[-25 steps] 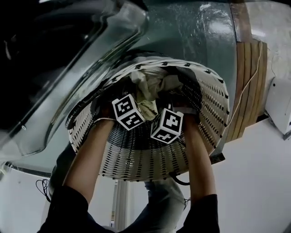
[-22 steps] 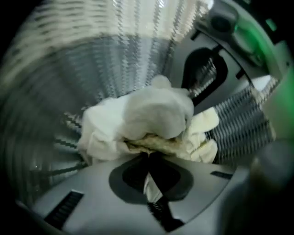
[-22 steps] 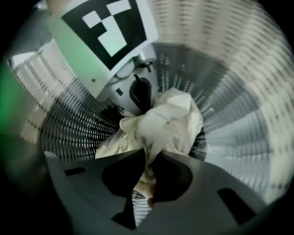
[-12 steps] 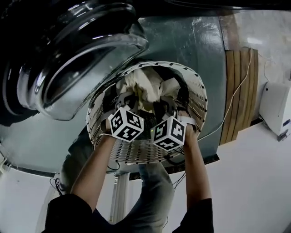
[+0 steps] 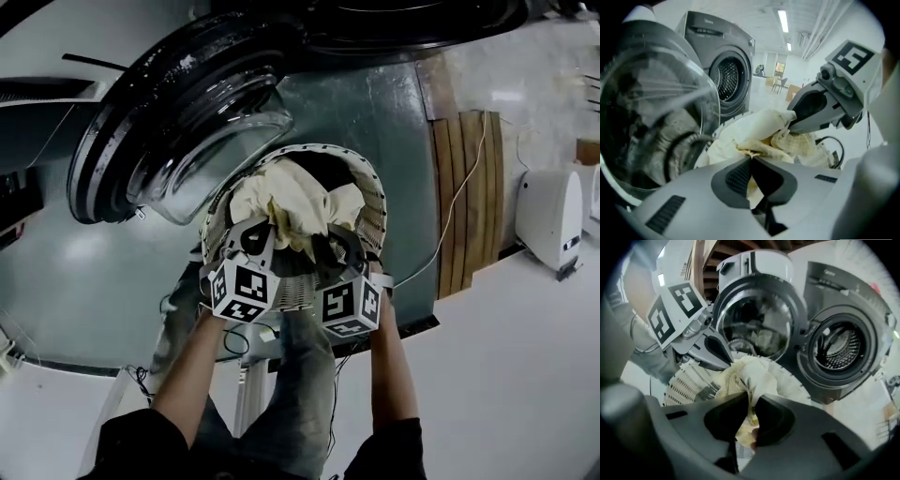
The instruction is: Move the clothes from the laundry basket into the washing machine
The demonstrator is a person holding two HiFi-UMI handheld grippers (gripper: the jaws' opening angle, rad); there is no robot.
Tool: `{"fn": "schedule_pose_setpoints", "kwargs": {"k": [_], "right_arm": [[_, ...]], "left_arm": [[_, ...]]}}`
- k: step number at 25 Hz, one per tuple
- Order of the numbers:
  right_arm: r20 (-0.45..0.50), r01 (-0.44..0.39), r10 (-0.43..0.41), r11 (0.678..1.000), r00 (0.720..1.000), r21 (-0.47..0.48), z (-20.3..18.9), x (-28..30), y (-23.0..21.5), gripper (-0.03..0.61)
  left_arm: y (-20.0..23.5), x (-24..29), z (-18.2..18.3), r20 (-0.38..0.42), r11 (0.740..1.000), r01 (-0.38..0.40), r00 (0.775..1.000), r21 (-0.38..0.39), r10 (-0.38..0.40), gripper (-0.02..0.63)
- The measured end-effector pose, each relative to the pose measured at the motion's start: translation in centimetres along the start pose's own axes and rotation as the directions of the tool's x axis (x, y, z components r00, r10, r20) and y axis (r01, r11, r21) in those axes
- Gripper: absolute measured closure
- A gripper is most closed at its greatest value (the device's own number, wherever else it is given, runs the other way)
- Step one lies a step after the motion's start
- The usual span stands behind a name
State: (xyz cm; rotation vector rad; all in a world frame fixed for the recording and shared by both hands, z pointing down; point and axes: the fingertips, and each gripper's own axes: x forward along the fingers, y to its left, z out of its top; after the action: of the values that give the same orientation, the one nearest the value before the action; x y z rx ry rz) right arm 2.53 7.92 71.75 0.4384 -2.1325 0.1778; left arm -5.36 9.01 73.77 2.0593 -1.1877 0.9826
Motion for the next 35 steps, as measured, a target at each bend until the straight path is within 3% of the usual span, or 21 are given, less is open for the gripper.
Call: {"fn": "schedule_pose_setpoints", "kwargs": {"k": [9,15,22,27,30,35], "right_arm": [[0.158,0.152,-0.173,0.979,0.972,0.137,7.9,-12.1,-3.3,0.534],[0.254,0.235,-0.296,0.941,0.921,0.244,13.9,-20.4,-6.4,0.535],[0.344,0.294,-0.367,0.923,0.864,0.248,19.7,-28.2,-8.1,0.535],[0.377,0.335,-0.449,0.882,0.810,0.332,20.6,-33.1,-8.9,0.535],[0.400,0.345,-0.503,0.847,0.766,0.404,20.1,-36.1,-9.7,0.535],[0.408,0.368,-0.560,0.809,0.721,0.459,18.4,-41.2,-11.7,0.535]], "left_arm": [[-0.7,-10.9,10.1,0.177,0.998,-0.036,0.984,0.056,0.026,0.597],[-0.2,-17.5,17.0,0.278,0.991,-0.071,0.960,0.114,0.036,0.597],[-0.7,-25.2,25.0,0.413,0.984,-0.093,0.910,0.150,0.024,0.597],[-1.8,-29.1,29.0,0.471,0.980,-0.104,0.882,0.169,0.013,0.597],[-3.1,-31.1,32.2,0.497,0.970,-0.132,0.867,0.205,0.013,0.597],[-6.5,-32.6,36.5,0.539,0.951,-0.166,0.842,0.262,-0.001,0.597]]}}
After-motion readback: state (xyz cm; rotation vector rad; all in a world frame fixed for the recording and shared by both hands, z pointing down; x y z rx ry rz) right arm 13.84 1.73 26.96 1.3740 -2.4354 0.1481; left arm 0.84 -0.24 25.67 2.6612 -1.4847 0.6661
